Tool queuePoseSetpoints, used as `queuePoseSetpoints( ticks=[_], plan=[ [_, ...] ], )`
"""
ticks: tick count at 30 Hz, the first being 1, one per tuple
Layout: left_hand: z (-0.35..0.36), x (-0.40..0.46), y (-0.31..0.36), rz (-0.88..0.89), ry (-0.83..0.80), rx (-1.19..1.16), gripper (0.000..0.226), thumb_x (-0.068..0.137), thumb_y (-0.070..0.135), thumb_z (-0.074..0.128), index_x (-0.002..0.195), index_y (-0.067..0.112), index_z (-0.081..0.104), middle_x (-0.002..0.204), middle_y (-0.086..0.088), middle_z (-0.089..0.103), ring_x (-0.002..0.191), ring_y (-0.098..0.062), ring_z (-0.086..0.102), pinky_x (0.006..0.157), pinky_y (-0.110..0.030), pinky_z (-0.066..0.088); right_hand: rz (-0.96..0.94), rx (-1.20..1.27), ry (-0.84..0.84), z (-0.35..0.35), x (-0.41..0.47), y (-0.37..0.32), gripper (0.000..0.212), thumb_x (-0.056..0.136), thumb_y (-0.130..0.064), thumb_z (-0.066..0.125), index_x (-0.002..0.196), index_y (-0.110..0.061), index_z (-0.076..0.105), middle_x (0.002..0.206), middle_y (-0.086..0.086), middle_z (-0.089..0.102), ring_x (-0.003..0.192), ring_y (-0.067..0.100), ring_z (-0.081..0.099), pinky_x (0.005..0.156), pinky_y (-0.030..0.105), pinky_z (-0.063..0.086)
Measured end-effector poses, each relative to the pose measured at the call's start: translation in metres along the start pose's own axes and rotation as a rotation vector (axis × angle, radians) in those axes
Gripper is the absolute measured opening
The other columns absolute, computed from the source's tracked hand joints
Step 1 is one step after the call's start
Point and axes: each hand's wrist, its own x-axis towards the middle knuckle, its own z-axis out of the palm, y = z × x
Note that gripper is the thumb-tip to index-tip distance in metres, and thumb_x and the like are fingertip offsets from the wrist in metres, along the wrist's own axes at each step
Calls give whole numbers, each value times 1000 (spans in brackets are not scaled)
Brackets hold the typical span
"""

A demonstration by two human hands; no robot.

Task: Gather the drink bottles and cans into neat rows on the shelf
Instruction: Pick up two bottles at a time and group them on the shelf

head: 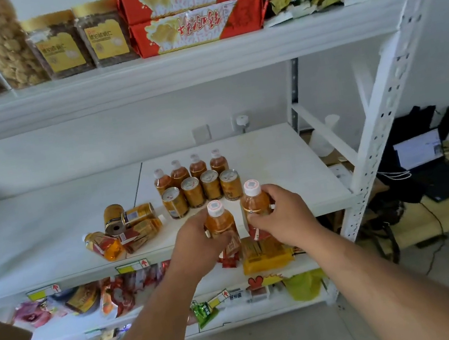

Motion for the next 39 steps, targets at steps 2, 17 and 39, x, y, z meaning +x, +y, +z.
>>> queuePoseSetpoints(
  ticks=[2,17,39],
  plan=[
    [5,-5,5,5,-9,14,41,76,25,81,115,30,67,103,15,70,93,-5,64,76,-22,49,9,0,15,-8,-7,5,53,83,-28,80,132,-31,60,108,-16,64,99,6,61,82,22,45],
    [21,7,22,133,-122,6,41,78,30,78,117,31,65,109,13,68,97,-9,62,84,-30,51,67,-57,164,-34,-25,5,47,84,-29,79,128,-32,62,106,-16,65,96,4,60,73,15,41],
    [88,76,85,128,-141,-38,33,81,21,78,109,32,65,96,19,67,84,9,57,67,-8,39,90,-58,124,-101,51,54,53,87,-31,79,135,-30,59,118,-13,67,109,8,62,94,29,50]
  ],
)
